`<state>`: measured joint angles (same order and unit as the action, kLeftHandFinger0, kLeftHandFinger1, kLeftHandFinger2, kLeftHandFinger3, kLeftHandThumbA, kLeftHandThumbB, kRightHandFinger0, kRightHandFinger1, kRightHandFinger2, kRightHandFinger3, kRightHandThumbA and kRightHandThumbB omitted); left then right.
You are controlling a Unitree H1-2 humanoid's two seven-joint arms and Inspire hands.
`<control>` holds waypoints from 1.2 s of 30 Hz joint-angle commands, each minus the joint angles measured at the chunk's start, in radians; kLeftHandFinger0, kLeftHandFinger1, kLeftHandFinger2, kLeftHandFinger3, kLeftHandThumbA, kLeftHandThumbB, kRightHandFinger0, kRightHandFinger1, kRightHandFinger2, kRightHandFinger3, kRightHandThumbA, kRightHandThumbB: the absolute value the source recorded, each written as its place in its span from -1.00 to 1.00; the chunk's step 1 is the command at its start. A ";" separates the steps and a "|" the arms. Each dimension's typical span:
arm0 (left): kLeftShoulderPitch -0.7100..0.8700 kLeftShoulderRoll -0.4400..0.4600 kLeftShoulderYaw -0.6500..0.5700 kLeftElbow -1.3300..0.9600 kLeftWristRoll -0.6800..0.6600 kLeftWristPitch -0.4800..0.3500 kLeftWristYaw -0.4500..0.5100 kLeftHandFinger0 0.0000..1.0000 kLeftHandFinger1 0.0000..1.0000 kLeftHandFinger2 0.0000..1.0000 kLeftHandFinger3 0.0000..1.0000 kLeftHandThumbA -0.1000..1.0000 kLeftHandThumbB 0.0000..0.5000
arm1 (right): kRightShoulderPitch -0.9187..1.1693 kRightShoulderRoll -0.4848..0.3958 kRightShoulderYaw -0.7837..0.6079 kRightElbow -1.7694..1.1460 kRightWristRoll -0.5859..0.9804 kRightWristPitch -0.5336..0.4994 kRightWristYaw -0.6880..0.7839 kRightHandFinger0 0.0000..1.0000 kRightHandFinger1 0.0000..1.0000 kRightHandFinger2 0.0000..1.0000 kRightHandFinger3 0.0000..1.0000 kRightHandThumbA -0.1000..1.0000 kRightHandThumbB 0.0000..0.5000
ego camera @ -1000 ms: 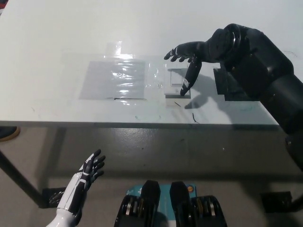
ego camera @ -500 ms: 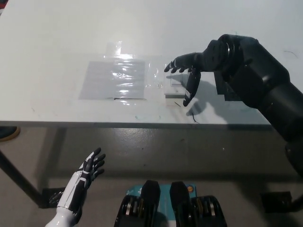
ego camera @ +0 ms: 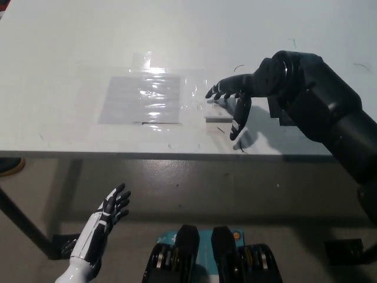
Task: A white switch is kept at the centre of the table close to the robot and the robot uses its right hand to press it to turn it on
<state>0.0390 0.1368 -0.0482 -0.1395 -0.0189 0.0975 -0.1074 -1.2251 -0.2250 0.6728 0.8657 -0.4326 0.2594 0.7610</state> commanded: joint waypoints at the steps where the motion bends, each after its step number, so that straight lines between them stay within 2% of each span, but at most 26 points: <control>1: -0.013 0.010 0.005 -0.015 -0.008 -0.008 -0.015 1.00 1.00 1.00 1.00 1.00 -0.94 | -0.048 -0.014 -0.020 -0.032 -0.019 0.012 0.022 1.00 1.00 1.00 1.00 1.00 0.20; 2: -0.014 0.012 0.004 -0.011 -0.008 -0.014 -0.017 1.00 1.00 1.00 1.00 1.00 -0.97 | -0.049 -0.015 -0.014 -0.034 -0.028 0.009 0.021 1.00 1.00 1.00 1.00 1.00 0.23; 9: -0.012 0.013 0.004 -0.015 -0.010 -0.013 -0.017 1.00 1.00 1.00 1.00 1.00 -1.00 | -0.038 -0.014 -0.031 -0.042 -0.028 0.023 0.025 1.00 1.00 1.00 1.00 1.00 0.10; 12: -0.015 0.011 0.007 -0.013 -0.010 -0.011 -0.014 1.00 1.00 1.00 1.00 1.00 -0.97 | -0.039 -0.017 -0.025 -0.046 -0.036 0.025 0.037 1.00 1.00 1.00 1.00 1.00 0.18; 20: -0.009 0.014 0.004 -0.016 -0.007 -0.008 -0.015 1.00 1.00 1.00 1.00 1.00 -0.99 | -0.019 -0.014 -0.018 -0.047 -0.049 0.000 0.021 1.00 1.00 1.00 1.00 1.00 0.13; 25: 0.007 0.012 0.005 -0.012 -0.018 -0.012 -0.019 1.00 1.00 1.00 1.00 1.00 -0.93 | 0.008 0.002 -0.018 -0.032 -0.048 0.015 0.029 1.00 1.00 1.00 1.00 1.00 0.14; 30: 0.008 0.012 0.007 -0.014 -0.018 -0.016 -0.017 1.00 1.00 1.00 1.00 1.00 -1.00 | 0.007 0.004 -0.009 -0.042 -0.066 0.032 0.038 1.00 1.00 1.00 1.00 1.00 0.17; 36: 0.009 0.013 0.006 -0.017 -0.017 -0.009 -0.016 1.00 1.00 1.00 1.00 1.00 -0.99 | 0.008 0.005 -0.025 -0.039 -0.056 0.026 0.035 1.00 1.00 1.00 1.00 1.00 0.09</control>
<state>0.0484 0.1405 -0.0472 -0.1391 -0.0248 0.0972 -0.1074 -1.2003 -0.2214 0.6623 0.8394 -0.4846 0.2747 0.7767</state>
